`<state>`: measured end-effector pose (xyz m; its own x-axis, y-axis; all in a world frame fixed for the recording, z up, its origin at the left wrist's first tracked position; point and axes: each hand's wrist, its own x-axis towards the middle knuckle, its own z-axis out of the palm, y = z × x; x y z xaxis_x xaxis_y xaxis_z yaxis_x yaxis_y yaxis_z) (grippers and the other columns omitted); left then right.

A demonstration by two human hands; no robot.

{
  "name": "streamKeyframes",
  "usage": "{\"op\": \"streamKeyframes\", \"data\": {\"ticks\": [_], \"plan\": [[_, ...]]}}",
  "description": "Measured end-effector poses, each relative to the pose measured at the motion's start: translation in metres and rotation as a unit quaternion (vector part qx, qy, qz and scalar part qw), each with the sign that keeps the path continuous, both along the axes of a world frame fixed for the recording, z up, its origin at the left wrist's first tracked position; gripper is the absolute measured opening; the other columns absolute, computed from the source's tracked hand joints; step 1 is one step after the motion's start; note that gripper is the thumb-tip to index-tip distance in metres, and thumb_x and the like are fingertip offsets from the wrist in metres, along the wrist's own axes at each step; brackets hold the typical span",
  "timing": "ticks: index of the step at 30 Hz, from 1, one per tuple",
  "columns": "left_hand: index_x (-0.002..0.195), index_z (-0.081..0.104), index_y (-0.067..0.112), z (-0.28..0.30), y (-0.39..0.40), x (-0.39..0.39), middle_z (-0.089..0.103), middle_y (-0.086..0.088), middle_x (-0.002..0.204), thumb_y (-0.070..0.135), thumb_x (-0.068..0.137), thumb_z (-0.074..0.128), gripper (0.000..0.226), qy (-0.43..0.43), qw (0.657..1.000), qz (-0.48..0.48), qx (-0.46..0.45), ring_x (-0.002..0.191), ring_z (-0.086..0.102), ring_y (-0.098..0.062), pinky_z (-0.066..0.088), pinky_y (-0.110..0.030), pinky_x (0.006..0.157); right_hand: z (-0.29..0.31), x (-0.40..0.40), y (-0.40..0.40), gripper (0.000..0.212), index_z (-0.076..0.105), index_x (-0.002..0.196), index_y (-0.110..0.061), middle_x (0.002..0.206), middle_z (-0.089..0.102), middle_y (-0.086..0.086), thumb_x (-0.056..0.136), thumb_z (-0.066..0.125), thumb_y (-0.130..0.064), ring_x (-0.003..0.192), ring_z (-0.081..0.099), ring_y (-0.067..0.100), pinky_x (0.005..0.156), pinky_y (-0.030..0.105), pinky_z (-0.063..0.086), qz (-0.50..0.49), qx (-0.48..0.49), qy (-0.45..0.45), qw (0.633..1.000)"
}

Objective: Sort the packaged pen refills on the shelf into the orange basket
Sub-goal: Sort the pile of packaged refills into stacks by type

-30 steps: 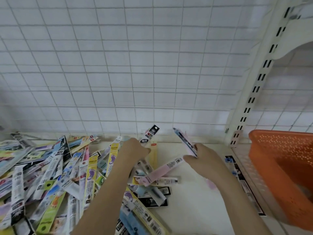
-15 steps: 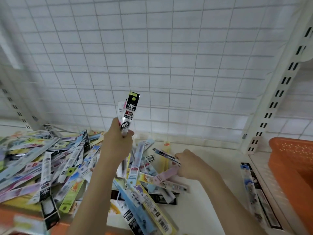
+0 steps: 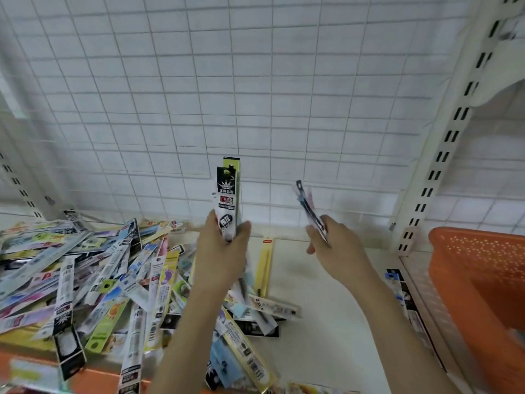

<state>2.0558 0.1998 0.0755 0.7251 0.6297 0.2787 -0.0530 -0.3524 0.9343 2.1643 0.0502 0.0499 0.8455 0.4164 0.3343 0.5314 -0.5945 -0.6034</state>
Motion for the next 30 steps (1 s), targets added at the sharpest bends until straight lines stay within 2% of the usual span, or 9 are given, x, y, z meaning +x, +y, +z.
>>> {"op": "streamKeyframes", "data": {"ticks": [2,4,9,14,18,21,23,26,30], "plan": [[0.106,0.050,0.015,-0.006,-0.025,0.006,0.057,0.001,0.078,0.013,0.093,0.053,0.014,-0.059,0.997,-0.010,-0.042,0.054,0.053,0.000,0.048,-0.020,0.054,-0.006,-0.004,-0.009,0.016,0.049,0.096,-0.012,0.072,0.064,0.002,0.097,0.044,-0.027,0.067,0.061,0.015,0.057,0.019,0.043,-0.021,0.118,-0.012,0.993],[0.095,0.045,0.030,-0.015,-0.052,0.010,0.056,0.006,0.074,0.010,0.093,0.052,0.021,-0.115,0.991,-0.017,-0.069,0.052,0.051,0.002,0.044,-0.012,0.051,-0.016,-0.009,-0.016,0.017,0.050,0.094,-0.007,0.070,0.059,0.004,0.094,0.053,-0.024,0.064,0.059,0.022,0.057,0.032,0.046,-0.073,0.213,-0.030,0.974],[0.085,0.037,0.039,-0.047,-0.089,0.020,0.051,0.004,0.059,0.010,0.090,0.055,0.034,-0.084,0.993,-0.050,-0.061,0.040,0.050,-0.006,0.037,-0.012,0.039,-0.039,-0.013,-0.023,0.020,0.046,0.097,-0.008,0.075,0.056,0.001,0.088,0.062,-0.015,0.062,0.053,0.016,0.049,0.018,0.038,-0.116,0.237,0.017,0.964],[0.078,0.045,0.026,-0.067,-0.087,0.032,0.052,0.004,0.065,0.010,0.085,0.058,0.022,0.000,0.998,-0.019,-0.058,0.055,0.050,-0.013,0.042,-0.018,0.049,-0.047,-0.002,-0.023,0.018,0.046,0.092,-0.008,0.083,0.057,0.009,0.089,0.057,-0.022,0.073,0.055,0.028,0.055,0.029,0.036,-0.156,0.187,0.046,0.969],[0.075,0.052,0.018,-0.067,-0.079,0.042,0.058,-0.003,0.071,0.025,0.084,0.054,0.012,0.073,0.991,0.070,0.089,0.072,0.057,-0.023,0.048,-0.033,0.065,-0.028,0.004,-0.035,0.032,0.059,0.089,-0.002,0.091,0.056,0.016,0.092,0.045,-0.030,0.086,0.053,0.032,0.075,0.037,0.042,-0.209,-0.009,-0.036,0.977],[0.105,0.058,0.007,-0.064,-0.077,0.048,0.055,-0.011,0.104,0.034,0.088,0.045,0.034,0.188,0.960,0.094,0.185,0.101,0.050,-0.031,0.042,-0.040,0.088,-0.001,0.006,-0.058,0.029,0.050,0.075,-0.008,0.074,0.051,0.008,0.093,0.039,-0.028,0.063,0.047,0.024,0.056,0.027,0.032,-0.185,-0.047,0.049,0.980],[0.109,0.056,0.009,-0.055,-0.080,0.050,0.054,-0.009,0.108,0.037,0.090,0.042,0.036,0.204,0.968,0.057,0.137,0.099,0.053,-0.030,0.041,-0.036,0.085,0.008,0.009,-0.075,0.031,0.043,0.066,-0.011,0.064,0.044,0.003,0.092,0.040,-0.028,0.056,0.041,0.017,0.051,0.024,0.025,-0.185,-0.115,0.108,0.970],[0.085,0.057,0.009,-0.046,-0.089,0.054,0.060,-0.005,0.083,0.036,0.087,0.042,0.030,0.226,0.971,-0.024,0.068,0.082,0.059,-0.029,0.041,-0.030,0.071,0.006,0.009,-0.093,0.034,0.030,0.059,-0.016,0.062,0.036,0.001,0.087,0.047,-0.026,0.056,0.038,0.016,0.051,0.026,0.026,-0.180,-0.171,0.202,0.947],[0.064,0.049,0.015,-0.040,-0.106,0.058,0.053,0.000,0.065,0.033,0.082,0.047,0.025,0.298,0.947,-0.100,0.071,0.067,0.054,-0.022,0.038,-0.025,0.059,-0.007,0.006,-0.105,0.021,0.040,0.072,-0.011,0.066,0.042,0.002,0.086,0.052,-0.022,0.055,0.039,0.013,0.047,0.025,0.027,-0.177,-0.213,0.235,0.932]]}}
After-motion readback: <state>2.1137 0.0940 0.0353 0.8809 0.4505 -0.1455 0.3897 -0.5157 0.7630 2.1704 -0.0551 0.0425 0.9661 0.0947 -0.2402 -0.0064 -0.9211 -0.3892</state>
